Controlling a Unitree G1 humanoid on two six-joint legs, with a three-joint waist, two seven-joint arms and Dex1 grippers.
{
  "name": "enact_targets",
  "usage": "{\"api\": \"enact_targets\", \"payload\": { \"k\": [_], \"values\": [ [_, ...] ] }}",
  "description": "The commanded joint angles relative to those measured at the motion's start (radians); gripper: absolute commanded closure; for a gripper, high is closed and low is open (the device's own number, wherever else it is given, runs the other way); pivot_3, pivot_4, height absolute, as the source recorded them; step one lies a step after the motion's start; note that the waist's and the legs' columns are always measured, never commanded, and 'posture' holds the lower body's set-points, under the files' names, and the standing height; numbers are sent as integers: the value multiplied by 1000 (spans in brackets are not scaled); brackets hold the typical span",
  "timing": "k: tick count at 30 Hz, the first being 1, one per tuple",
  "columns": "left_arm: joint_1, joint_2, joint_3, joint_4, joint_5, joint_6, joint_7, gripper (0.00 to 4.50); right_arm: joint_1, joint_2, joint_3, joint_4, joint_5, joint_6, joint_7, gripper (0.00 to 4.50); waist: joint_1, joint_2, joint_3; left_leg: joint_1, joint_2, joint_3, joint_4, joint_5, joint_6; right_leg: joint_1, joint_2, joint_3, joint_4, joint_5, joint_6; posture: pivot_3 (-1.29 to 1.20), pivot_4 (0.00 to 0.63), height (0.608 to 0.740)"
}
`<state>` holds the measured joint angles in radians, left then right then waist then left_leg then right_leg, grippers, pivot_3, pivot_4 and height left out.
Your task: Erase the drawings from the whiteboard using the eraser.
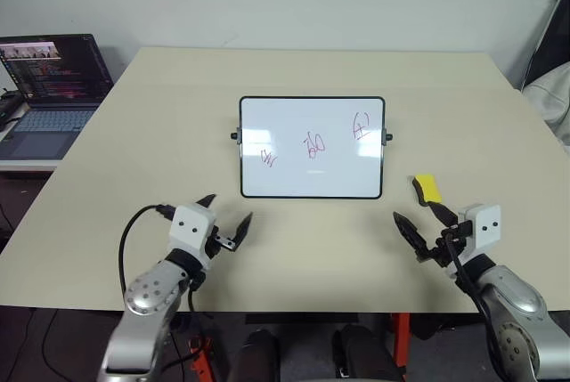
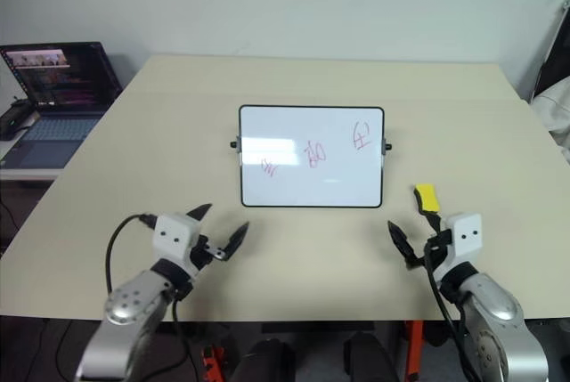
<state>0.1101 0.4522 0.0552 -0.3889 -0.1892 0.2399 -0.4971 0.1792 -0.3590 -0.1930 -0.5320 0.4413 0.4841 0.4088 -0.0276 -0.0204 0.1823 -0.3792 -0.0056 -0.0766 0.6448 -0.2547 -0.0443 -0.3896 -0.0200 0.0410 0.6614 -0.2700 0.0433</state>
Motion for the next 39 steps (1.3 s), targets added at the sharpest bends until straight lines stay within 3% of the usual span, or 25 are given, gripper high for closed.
{"api": "enact_targets", "payload": {
  "k": [1, 4, 11, 15, 29, 37, 39],
  "values": [
    [-68, 86, 0, -75, -110, 63, -152, 0, -49, -13, -3, -82, 27, 80, -56, 18, 0, 0, 0, 0, 0, 0, 0, 0, 0, 0, 0, 0, 0, 0, 0, 0, 150, 740],
    [-162, 151, -2, -38, -189, 116, -262, 0, -123, -24, 15, -112, -1, 156, -127, 18, -1, 0, 0, 1, 0, 0, 0, 0, 0, 0, 0, 0, 0, 0, 0, 0, 150, 740],
    [-446, 236, -190, 41, -209, 186, -529, 0, -337, -97, -13, 10, -46, 400, -247, 18, 0, 1, 1, -1, -2, 2, 0, 0, 0, 0, 1, -1, -1, 0, 0, 0, 150, 740],
    [-551, 188, -226, 108, -183, 157, -533, 0, -421, -107, -22, 148, -74, 393, -250, 18, -2, 0, 1, -2, -2, 2, -1, 0, 0, -2, 1, -1, -1, 2, -4, 0, 150, 740],
    [-591, 167, -208, 139, -181, 128, -566, 0, -529, -63, -7, 472, -165, 246, -253, 18, -5, 1, 1, -5, -1, 4, 0, -1, 2, -6, 0, 1, 2, 3, -4, 0, 150, 740],
    [-565, 182, -193, 127, -177, 129, -559, 0, -532, -45, -20, 480, -163, 259, -259, 2845, -5, 1, 1, -5, -1, 4, 0, -1, 2, -6, 0, 1, 2, 3, -4, 0, 150, 740],
    [-558, 184, -189, 123, -177, 132, -552, 0, -529, -39, -25, 476, -158, 260, -260, 3278, -5, 1, 1, -5, -1, 4, 0, -1, 2, -6, 0, 1, 2, 3, -4, 0, 150, 740]
  ]
}}
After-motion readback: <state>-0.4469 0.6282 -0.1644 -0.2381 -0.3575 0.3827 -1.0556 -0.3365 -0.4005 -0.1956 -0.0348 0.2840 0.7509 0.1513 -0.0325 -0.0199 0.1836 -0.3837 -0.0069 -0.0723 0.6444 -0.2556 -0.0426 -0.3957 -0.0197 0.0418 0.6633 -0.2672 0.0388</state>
